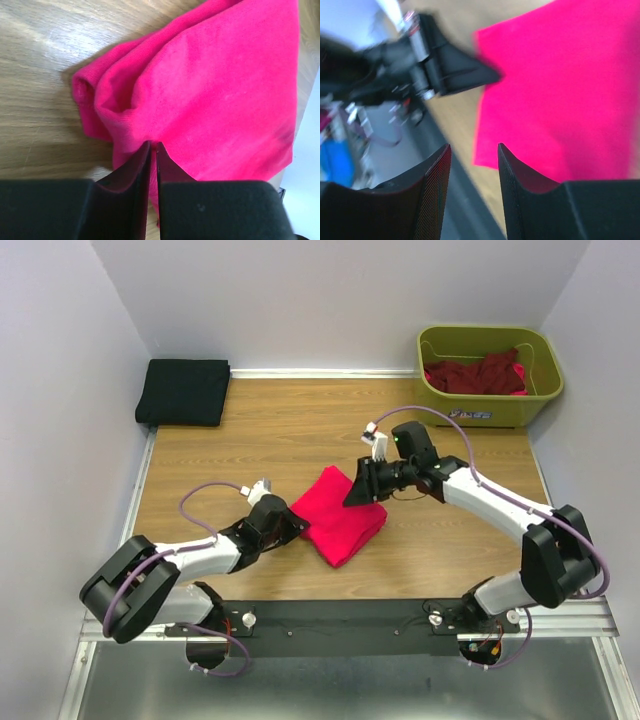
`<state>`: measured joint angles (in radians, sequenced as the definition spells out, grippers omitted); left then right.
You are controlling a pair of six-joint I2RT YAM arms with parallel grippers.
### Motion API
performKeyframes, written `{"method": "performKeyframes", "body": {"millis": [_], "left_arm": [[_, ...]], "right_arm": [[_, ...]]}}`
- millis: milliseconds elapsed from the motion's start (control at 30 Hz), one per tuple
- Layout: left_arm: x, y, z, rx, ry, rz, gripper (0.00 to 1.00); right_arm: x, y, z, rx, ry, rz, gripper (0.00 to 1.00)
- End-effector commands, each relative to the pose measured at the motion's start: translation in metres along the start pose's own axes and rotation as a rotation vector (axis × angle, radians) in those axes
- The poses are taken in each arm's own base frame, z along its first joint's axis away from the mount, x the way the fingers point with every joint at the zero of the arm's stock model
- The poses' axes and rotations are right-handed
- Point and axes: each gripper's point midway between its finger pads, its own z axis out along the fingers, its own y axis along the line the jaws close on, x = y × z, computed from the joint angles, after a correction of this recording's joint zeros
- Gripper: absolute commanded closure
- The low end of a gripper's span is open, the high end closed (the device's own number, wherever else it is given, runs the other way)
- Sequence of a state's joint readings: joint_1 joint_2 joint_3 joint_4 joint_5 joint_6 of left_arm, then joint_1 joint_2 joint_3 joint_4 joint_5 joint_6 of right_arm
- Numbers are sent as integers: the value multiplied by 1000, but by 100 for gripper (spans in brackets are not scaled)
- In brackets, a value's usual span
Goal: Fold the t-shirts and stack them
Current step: Fold the tshirt
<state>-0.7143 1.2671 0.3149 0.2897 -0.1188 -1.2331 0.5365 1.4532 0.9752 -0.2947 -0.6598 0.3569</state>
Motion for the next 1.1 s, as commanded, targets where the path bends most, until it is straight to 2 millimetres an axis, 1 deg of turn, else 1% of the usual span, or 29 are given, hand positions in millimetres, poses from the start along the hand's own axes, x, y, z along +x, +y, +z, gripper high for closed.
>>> {"method": "performKeyframes", "body": {"millis": [0,33,67,100,133,167,233,267,300,367,400,467,500,567,667,700,767,800,867,900,933,967,1000,1033,1067], "left_arm": [[-14,-22,-6,48,-34,12,84],[-20,-32,-12,76,-56,7,84],[-24,-36,-14,86,-72,9,84],[-31,-39,-17,93,-104,23,84],[-33,-37,-17,84,-114,28,84],[-35,-36,-18,80,-126,30,84],[-38,-31,-16,66,-140,36,85],[-36,-25,-13,50,-134,34,85],[-35,-25,-12,59,-132,30,85],[-29,-10,-5,27,-111,12,86],[-27,-9,-2,33,-97,4,87],[-22,4,4,3,-77,-16,87],[-20,10,7,-12,-69,-23,87],[-15,24,11,-54,-52,-28,87],[-13,34,14,-80,-38,-39,88],[-12,37,13,-85,-34,-43,88],[-14,38,11,-85,-41,-47,88],[-14,38,10,-86,-42,-44,88],[-19,37,6,-88,-62,-42,88],[-21,34,5,-84,-67,-35,88],[-24,33,3,-90,-71,-16,88],[-32,18,0,-53,-91,-11,86],[-34,16,-3,-57,-96,14,85],[-39,8,-5,-40,-108,26,84],[-49,-10,-10,5,-132,32,81]], "right_arm": [[27,45,9,-252,110,-23,51],[31,50,11,-278,125,-29,51],[42,57,16,-315,168,-28,51],[46,61,19,-326,183,-34,51],[51,62,23,-334,202,-33,51],[62,65,30,-343,239,-40,51],[71,65,38,-348,269,-36,51],[75,67,42,-360,278,-45,51],[84,60,48,-355,304,-27,52],[92,53,54,-357,316,-19,52],[100,44,60,-347,338,-1,52],[116,32,65,-336,372,15,52],[132,22,67,-322,408,42,52],[147,9,70,-300,434,52,52],[168,-8,69,-244,462,67,52],[169,-14,69,-216,456,68,52],[166,-13,65,-207,442,79,52],[154,-9,61,-209,402,63,52],[137,-4,54,-207,350,58,52],[122,3,49,-216,306,36,52],[112,7,45,-223,279,31,52],[102,9,40,-229,251,41,52],[85,18,31,-242,201,14,52],[77,21,27,-243,174,7,52],[66,19,21,-231,137,17,52]]}}
